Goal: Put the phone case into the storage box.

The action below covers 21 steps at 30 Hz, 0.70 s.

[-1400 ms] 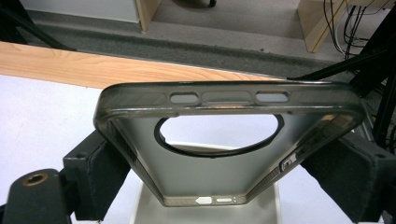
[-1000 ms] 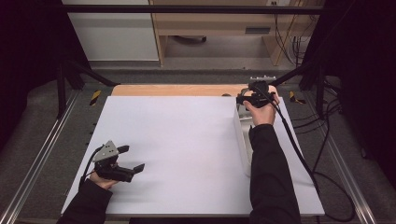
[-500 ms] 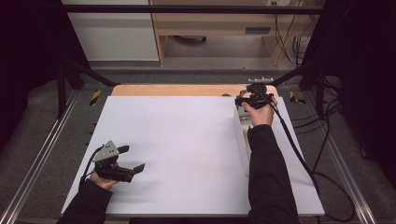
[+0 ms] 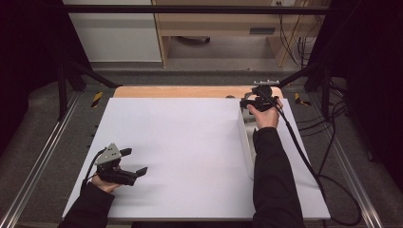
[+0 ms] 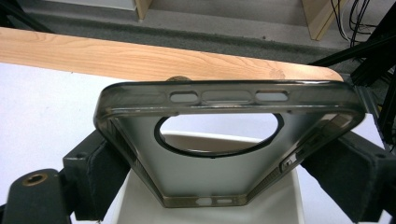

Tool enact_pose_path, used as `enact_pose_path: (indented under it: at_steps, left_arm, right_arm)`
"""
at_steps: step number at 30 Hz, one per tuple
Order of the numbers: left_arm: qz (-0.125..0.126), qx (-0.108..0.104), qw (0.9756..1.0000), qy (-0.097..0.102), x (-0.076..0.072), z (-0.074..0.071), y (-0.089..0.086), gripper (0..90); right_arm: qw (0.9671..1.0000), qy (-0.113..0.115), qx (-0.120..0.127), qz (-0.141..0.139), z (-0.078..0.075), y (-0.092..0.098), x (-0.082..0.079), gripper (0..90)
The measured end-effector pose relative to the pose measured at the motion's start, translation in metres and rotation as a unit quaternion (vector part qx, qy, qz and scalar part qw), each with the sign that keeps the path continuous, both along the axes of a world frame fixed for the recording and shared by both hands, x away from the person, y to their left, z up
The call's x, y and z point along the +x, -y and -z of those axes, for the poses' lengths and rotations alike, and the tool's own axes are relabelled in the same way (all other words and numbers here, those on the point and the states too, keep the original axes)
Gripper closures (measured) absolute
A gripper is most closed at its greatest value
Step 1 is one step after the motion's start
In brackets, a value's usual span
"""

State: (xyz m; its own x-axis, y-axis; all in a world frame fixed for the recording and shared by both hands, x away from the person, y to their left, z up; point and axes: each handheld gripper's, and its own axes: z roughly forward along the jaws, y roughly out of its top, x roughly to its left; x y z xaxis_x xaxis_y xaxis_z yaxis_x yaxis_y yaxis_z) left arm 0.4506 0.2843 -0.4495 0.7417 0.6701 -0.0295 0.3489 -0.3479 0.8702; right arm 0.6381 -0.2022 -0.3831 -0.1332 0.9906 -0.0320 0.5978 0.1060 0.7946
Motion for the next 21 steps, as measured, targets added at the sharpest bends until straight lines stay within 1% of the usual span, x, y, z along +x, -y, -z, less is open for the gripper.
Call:
enact_pose_path:
  at_steps: [16, 21]
  left_arm:
    - [0.0, 0.001, 1.0, 0.0, 0.0002, 0.0002, 0.0001, 0.4]
    - [0.0, 0.001, 1.0, 0.0, 0.0003, 0.0003, 0.0002, 0.3]
  right_arm:
    - [1.0, 0.007, 0.002, 0.005, 0.0013, -0.0005, 0.0023, 11.7]
    - [1.0, 0.01, 0.0, 0.002, 0.0018, -0.0007, 0.0028, 11.4]
